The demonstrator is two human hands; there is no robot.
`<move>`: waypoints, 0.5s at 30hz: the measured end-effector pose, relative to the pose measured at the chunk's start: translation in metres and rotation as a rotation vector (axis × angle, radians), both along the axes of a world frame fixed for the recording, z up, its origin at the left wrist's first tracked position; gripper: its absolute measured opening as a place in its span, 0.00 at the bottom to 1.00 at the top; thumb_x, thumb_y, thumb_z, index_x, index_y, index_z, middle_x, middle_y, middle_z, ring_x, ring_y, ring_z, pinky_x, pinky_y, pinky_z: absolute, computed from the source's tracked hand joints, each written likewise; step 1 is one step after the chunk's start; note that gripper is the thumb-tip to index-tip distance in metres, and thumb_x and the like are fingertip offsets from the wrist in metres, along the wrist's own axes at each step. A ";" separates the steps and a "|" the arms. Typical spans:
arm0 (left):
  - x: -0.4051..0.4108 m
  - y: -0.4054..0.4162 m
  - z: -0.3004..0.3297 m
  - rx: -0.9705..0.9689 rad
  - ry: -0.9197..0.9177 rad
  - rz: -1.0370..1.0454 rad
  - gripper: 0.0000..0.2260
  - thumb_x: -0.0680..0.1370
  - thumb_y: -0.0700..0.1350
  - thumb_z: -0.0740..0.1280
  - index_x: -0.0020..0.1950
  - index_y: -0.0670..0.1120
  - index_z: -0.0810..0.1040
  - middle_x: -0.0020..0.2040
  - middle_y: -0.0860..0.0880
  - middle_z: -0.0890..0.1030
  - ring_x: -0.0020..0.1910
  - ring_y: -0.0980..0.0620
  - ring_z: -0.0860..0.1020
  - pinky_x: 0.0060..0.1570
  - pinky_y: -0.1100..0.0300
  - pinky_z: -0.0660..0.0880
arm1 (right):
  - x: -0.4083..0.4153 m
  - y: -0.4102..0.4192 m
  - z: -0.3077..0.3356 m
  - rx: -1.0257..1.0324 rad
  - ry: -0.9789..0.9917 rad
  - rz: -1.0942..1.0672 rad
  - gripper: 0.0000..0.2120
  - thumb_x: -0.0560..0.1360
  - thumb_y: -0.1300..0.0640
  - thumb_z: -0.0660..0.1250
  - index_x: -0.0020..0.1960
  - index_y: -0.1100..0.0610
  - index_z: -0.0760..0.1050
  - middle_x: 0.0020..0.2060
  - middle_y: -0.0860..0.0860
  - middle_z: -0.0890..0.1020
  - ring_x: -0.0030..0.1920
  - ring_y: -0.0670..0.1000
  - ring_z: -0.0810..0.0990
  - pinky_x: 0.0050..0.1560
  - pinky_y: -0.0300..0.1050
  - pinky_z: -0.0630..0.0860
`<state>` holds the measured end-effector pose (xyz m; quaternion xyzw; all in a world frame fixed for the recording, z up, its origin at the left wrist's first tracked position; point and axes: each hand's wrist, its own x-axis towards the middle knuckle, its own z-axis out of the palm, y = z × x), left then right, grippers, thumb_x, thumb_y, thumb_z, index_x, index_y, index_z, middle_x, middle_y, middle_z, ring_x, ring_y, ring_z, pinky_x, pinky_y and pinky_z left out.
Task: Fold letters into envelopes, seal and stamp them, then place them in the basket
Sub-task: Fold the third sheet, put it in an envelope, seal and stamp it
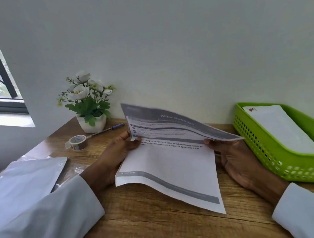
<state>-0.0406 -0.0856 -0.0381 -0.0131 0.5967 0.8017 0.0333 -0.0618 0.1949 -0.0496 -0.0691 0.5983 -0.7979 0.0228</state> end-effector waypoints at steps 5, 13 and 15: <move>-0.001 0.001 0.001 0.060 -0.069 -0.001 0.14 0.82 0.44 0.61 0.67 0.44 0.72 0.57 0.40 0.83 0.53 0.41 0.83 0.46 0.48 0.82 | 0.001 0.001 0.000 0.082 0.055 -0.151 0.18 0.76 0.70 0.65 0.36 0.54 0.86 0.43 0.54 0.88 0.41 0.54 0.85 0.37 0.48 0.79; 0.001 0.000 0.003 0.044 -0.075 -0.093 0.43 0.70 0.77 0.50 0.56 0.40 0.78 0.56 0.38 0.81 0.54 0.39 0.80 0.53 0.41 0.79 | 0.002 0.002 0.001 0.011 0.090 -0.300 0.17 0.74 0.72 0.67 0.34 0.54 0.83 0.44 0.56 0.87 0.48 0.61 0.84 0.50 0.55 0.80; 0.003 -0.002 0.005 0.083 -0.109 -0.178 0.49 0.68 0.80 0.50 0.59 0.36 0.78 0.59 0.35 0.80 0.60 0.34 0.78 0.63 0.33 0.70 | 0.003 0.002 0.001 0.032 0.087 -0.305 0.18 0.74 0.72 0.66 0.33 0.54 0.83 0.47 0.59 0.86 0.50 0.63 0.83 0.50 0.56 0.80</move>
